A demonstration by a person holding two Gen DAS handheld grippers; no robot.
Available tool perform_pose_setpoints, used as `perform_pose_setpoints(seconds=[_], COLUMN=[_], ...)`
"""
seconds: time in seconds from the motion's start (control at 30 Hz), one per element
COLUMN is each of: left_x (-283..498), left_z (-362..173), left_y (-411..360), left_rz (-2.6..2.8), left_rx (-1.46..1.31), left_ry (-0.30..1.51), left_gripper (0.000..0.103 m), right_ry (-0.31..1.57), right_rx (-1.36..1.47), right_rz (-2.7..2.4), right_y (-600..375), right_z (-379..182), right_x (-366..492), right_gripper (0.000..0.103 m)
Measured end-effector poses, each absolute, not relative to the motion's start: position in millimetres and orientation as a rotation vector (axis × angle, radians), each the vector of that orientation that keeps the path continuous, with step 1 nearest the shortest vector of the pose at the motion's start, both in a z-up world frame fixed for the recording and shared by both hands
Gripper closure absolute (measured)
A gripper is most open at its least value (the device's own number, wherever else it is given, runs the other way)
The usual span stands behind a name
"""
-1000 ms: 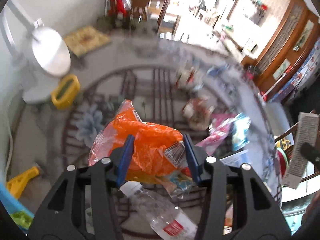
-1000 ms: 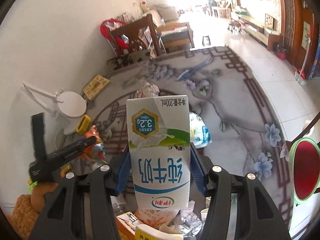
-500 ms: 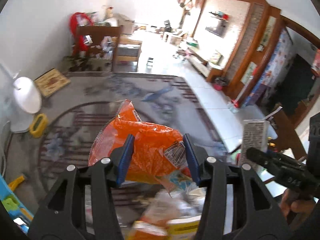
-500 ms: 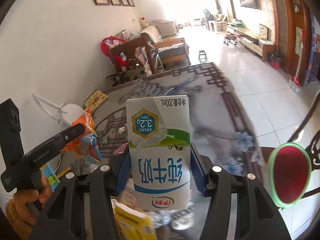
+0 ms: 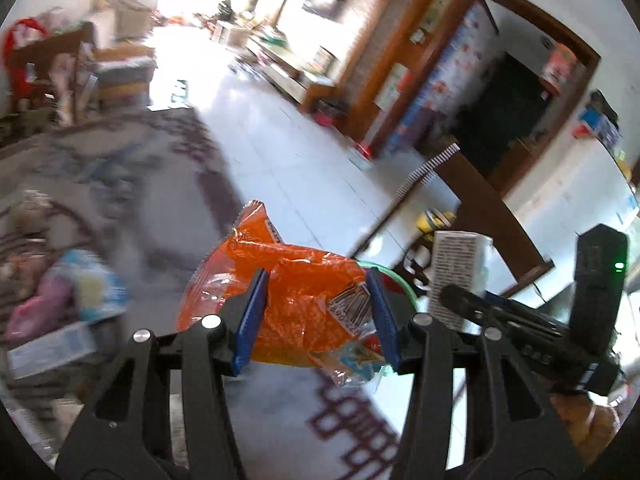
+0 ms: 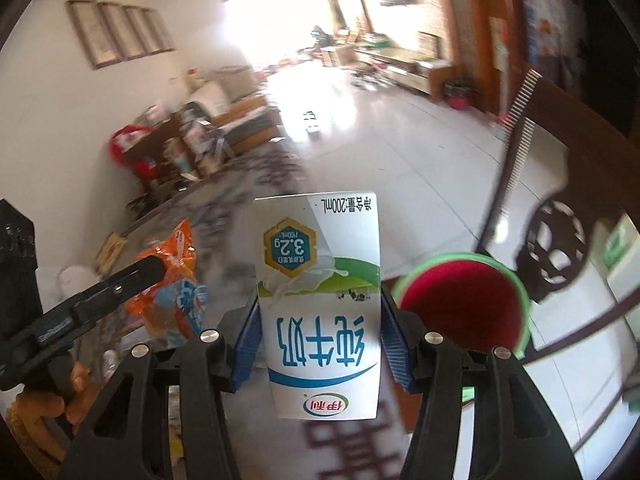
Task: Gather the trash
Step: 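Carry the orange bag and milk carton to the red bucket and release both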
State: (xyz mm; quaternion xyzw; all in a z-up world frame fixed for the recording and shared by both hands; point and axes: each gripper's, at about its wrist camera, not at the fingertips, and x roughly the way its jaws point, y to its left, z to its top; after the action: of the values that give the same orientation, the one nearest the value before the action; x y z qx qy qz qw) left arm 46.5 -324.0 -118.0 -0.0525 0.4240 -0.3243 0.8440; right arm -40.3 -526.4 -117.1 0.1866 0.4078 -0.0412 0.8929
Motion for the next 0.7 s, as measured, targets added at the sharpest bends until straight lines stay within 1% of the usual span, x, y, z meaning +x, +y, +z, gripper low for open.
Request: perform_pose_setpoints(seconds=[0.17,0.33,0.37,0.4,0.5,0.63,0.7], left_x=[60,69,73,74,76,76,72], left_z=[-145,-162,-165,-169,-175,-193,-202], left_y=[-394,-440,-447,-452,-465,-493,-508], left_rz=[-0.762,-0.823,-0.837,-0.851,-0.882,-0.935,-0.962], left_rx=[-0.052,-0.013,-0.002,0.012,0.027,0.058,0.095], left_ry=[0.962,1.002,1.008,1.014,1.042,1.084,1.092], left_gripper=[0.055,0.055,0.055,0.055,0.055,0.055,0.053], right_ry=[0.907,0.958,0.962,0.961,0.965,0.948,0.947], right_rx=[0.471,0.513,0.520,0.528,0.548,0.577,0.581], right_rz=[-0.178,-0.234,-0.252,-0.278,-0.333,-0.389,-0.409], right_y=[-583,-628,-634,-641,-658,-673,-678], right_z=[-156,-189,-194,-199,-206,-203,-201], right_x=[-30,-34,-34,-34,-35,-45,-50], right_gripper=[0.051,0.049,0.047,0.041,0.032,0.031,0.031])
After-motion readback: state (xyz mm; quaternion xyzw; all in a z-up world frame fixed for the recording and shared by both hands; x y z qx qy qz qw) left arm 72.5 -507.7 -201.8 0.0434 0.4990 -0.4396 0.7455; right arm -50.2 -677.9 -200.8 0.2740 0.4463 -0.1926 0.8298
